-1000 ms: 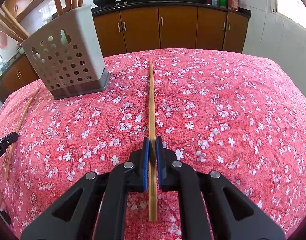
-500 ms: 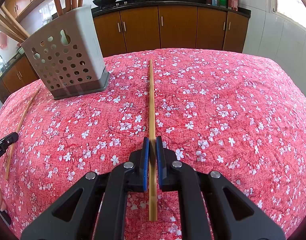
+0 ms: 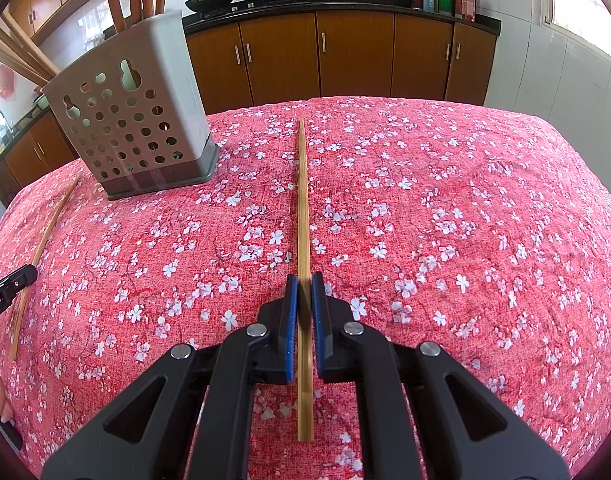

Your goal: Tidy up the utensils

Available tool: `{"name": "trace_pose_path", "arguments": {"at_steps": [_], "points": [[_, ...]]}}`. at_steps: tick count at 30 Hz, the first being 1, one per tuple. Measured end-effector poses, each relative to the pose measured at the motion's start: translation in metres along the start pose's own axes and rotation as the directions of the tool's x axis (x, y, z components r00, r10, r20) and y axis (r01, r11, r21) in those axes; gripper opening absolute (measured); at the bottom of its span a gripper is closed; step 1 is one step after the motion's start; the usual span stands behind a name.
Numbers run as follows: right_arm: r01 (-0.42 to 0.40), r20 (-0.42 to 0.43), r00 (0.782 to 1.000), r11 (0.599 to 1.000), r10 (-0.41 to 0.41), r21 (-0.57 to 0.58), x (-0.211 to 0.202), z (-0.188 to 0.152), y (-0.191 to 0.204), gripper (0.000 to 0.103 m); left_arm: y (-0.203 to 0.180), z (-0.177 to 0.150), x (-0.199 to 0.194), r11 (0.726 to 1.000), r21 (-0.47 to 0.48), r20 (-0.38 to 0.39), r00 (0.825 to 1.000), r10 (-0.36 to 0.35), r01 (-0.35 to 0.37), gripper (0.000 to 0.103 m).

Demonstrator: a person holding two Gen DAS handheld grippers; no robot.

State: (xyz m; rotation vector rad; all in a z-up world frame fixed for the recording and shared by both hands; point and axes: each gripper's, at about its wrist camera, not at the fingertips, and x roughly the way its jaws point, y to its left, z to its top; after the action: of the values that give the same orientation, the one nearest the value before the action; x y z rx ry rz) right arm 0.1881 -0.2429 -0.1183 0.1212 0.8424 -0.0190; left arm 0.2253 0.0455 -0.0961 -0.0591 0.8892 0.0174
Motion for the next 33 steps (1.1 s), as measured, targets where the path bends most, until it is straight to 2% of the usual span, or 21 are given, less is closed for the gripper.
{"name": "trace_pose_path", "arguments": {"at_steps": [31,33], "points": [[0.002,-0.004,1.000,1.000,-0.002,0.001,-0.0002,0.0009,0.0002,0.008,0.0017,-0.0002,-0.0009,1.000,-0.004,0.000,1.000,-0.004,0.004,0.013],[0.003,-0.004,1.000,1.000,-0.003,0.000,-0.0023,-0.0004,0.0002,0.008,-0.0015,-0.0007,-0.0016,1.000,0.025,-0.003,1.000,0.012,-0.012,0.013]]}}
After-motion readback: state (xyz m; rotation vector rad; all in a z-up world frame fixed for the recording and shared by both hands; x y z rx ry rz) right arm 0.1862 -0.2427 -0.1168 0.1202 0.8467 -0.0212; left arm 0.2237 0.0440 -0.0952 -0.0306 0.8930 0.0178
